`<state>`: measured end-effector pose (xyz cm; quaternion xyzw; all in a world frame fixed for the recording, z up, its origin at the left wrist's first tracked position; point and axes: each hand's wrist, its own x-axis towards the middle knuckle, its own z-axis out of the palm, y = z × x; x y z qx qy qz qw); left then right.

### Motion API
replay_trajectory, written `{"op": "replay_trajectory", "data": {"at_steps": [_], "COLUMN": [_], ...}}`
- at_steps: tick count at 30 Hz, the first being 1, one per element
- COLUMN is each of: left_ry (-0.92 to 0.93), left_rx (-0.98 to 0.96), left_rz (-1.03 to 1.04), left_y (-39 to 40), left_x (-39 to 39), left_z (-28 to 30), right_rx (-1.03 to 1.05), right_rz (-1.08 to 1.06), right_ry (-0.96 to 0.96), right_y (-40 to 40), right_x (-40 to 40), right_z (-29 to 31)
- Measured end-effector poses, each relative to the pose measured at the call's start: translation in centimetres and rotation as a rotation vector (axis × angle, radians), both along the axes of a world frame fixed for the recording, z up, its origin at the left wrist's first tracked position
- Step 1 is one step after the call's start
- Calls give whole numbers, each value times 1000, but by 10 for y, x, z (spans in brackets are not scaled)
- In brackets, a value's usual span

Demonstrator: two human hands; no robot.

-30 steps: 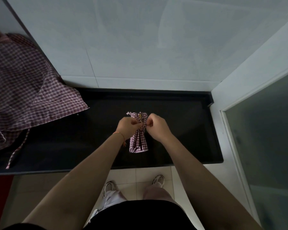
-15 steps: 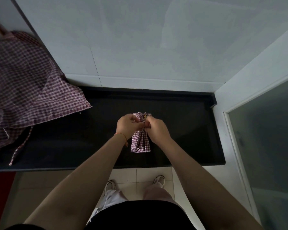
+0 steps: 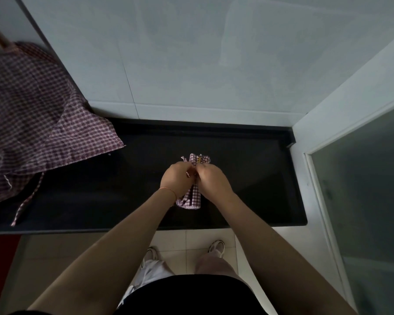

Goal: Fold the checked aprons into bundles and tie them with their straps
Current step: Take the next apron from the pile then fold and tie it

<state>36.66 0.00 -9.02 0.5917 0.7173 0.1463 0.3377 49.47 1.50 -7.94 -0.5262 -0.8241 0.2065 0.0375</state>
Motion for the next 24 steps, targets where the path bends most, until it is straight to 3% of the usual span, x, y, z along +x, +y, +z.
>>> {"op": "replay_trajectory", "data": {"at_steps": [4,7,12,15,19,22,24], "left_ry": [97,51,8,34,80,62,31], "left_rx": [69,68,24,20,61,123,150], "left_rz": [-112,-102,-104,-131,-126,-46,-26], "left_y": [-1,-3,1,3,2,-4,-9], "left_x": [-1,-1,-3,-7,-7,-4,-3], "left_z": [3,0,-4,-3,3,0,-3], "right_rx": [-77,-144,-42,-119,-431,-823,-952], "right_rz": [18,-19,-66,-182,-301,-566,-722], "right_ry": [12,71,40,156,290,404,510], "right_y": [-1,2,-3,-3,6,12,15], "right_x": [6,9,3,4,7,4,3], "right_z": [2,5,-3,-6,6,7,4]}}
